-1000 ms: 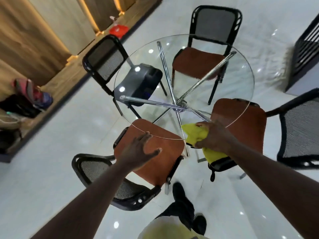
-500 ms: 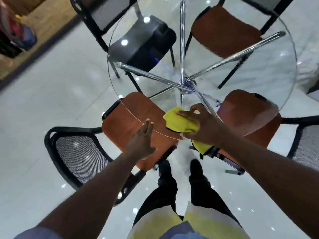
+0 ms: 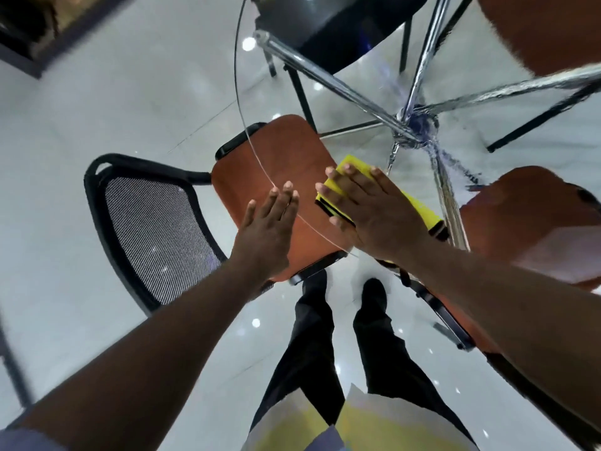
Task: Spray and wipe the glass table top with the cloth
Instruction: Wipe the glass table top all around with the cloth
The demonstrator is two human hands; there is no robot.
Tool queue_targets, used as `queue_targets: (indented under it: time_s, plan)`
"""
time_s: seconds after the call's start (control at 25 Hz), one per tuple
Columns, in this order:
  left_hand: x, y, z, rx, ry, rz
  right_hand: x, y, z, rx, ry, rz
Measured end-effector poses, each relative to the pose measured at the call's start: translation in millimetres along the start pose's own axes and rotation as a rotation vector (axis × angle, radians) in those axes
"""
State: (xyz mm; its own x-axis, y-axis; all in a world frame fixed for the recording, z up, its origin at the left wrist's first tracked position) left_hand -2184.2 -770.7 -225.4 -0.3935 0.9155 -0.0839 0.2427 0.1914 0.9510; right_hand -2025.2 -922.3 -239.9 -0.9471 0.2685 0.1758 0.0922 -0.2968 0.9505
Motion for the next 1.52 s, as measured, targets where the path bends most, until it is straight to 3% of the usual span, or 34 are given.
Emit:
queue_targets:
  time_s: [0.16,0.44,0.64,0.84,1.08,1.28,1.4,1.52]
  plan:
    - [-4.0,-0.3,-0.1,0.013,0.035,-0.019,-3.0,-2.9,-9.4,-0.017,0.072,0.018]
    - [-8.9,-0.1,0.8,0.019,0.084,-0.02,-28.8,28.9,-122.1,0.006,0.332,0.08]
    - [-1.3,-9.7,-1.7,-0.112,0.019,-0.05,-8.2,2.5,-50.6,-0.061,0.385,0.176]
    - [2.1,0.3,2.3,-0.147,-0.024,-0.082,-5.6,-4.5,-29.8,-0.134,0.249,0.211]
    - [-21.7,21.1,46.1,-0.446,0.025,-0.175,-29.6,33.2,-99.6,-0.074,0.193,0.096]
    - [-43.4,6.2,116.6,-0.665,0.043,-0.241,-80.0,4.0,-6.1,-0.226,-0.042,-0.056]
    - [-47.7,0.4,129.2,-0.706,0.025,-0.247,-97.6,0.6,17.6,-0.253,-0.197,-0.093]
    - [-51.8,-0.5,127.1,-0.66,-0.025,-0.225,-75.0,22.1,-38.8,-0.171,-0.26,-0.025]
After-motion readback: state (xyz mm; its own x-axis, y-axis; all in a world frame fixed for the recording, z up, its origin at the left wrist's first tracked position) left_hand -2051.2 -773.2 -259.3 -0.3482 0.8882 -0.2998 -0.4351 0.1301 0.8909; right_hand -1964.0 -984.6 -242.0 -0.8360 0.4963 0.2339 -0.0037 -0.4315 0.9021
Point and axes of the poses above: each hand's wrist, its own z-axis towards the middle knuckle, its own y-axis out of the back of the hand, x = y × z, the point moved 4 cm from there along z, towards the middle knuckle, and after that the axes turned 14 degrees about -x, right-handed, at the moved point
